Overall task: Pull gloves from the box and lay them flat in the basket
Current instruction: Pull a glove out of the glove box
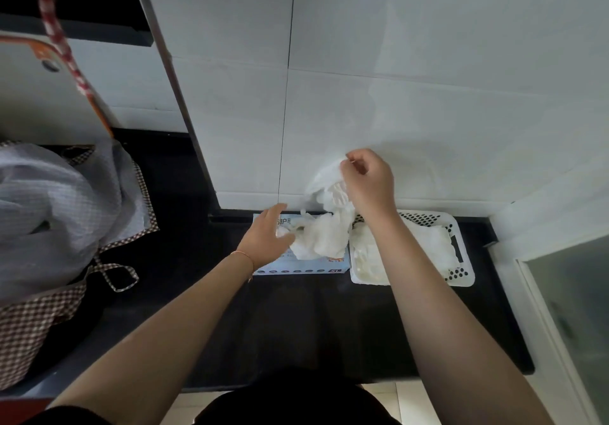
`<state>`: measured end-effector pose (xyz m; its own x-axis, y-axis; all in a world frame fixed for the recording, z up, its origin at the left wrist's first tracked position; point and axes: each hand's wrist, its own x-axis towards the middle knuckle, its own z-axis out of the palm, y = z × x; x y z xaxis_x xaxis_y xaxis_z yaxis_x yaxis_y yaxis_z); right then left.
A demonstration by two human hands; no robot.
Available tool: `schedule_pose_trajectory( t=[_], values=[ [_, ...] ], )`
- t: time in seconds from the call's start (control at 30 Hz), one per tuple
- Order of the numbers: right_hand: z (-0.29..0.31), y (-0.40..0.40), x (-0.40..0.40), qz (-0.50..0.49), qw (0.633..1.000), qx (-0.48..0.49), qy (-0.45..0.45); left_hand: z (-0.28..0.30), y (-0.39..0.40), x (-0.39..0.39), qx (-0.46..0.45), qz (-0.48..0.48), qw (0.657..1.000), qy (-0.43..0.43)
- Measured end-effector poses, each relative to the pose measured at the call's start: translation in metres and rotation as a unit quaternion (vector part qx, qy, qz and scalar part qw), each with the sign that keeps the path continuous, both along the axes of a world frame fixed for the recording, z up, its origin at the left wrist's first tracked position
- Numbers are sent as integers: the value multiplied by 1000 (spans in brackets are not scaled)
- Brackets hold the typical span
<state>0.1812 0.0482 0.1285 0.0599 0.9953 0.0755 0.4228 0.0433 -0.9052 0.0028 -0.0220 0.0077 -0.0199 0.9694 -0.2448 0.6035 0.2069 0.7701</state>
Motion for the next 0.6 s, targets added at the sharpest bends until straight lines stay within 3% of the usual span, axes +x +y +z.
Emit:
schedule_pose_trajectory(
  t=[0.1,0.17,0.33,0.6],
  values=[
    [3,-4,1,46,997,-54,4,42,7,17,71,99,985,-126],
    [8,-7,2,75,994,-75,12,71,13,25,96,67,975,-190],
    [26,-12,11,95,989,-101,42,111,34,32,79,-54,973,-209],
    [30,-13,54,97,987,-124,22,126,39,45,95,44,954,-279]
  ],
)
